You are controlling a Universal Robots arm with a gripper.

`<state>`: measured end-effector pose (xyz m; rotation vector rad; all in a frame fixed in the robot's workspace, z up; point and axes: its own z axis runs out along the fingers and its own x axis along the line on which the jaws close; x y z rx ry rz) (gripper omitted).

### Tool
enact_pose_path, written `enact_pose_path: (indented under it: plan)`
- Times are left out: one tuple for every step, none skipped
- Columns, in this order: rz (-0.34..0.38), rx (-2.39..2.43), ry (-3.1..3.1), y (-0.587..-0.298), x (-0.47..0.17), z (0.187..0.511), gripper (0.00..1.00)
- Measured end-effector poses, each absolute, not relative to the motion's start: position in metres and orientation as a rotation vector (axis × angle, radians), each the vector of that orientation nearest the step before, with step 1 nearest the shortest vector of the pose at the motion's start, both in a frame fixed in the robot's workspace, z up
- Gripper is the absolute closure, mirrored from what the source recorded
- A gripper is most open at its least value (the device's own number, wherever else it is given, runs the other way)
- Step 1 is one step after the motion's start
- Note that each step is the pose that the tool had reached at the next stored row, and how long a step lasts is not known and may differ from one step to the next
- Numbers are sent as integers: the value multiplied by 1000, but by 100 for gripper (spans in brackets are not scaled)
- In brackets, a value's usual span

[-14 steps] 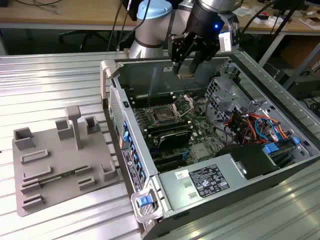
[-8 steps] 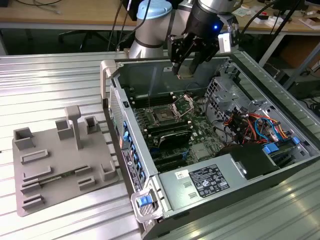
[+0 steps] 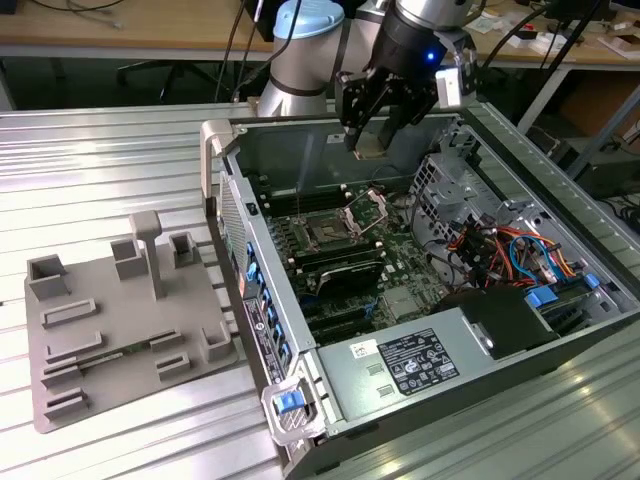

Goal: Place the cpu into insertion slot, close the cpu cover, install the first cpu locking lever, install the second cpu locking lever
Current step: 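Place the cpu into insertion slot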

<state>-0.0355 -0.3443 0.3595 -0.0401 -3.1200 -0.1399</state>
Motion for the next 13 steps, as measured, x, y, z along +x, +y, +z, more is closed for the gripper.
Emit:
enact_pose_path:
  plan:
    - [-140,-40,-3120,-344,-36,359,45]
    - [-140,-40,-3120,-345,-36,359,45]
    - [-140,-40,-3120,-345,-36,359,45]
    - [-140,-40,-3120,-345,-36,359,45]
    - [-140,-40,-3120,-345,-36,358,45]
    - [-140,-40,-3120,-345,-36,358,45]
    - [-140,-40,-3120,-345,-36,357,45]
    - [-140,-40,-3120,-345,-36,357,45]
    - [-140,-40,-3120,-345,-36,357,45]
    - [-140,-40,-3120,-345,-36,357,45]
    - [-140,-40,-3120,-345,-36,356,45]
    - [-140,-40,-3120,-345,-36,356,45]
    - [-140,-40,-3120,-345,-36,356,45]
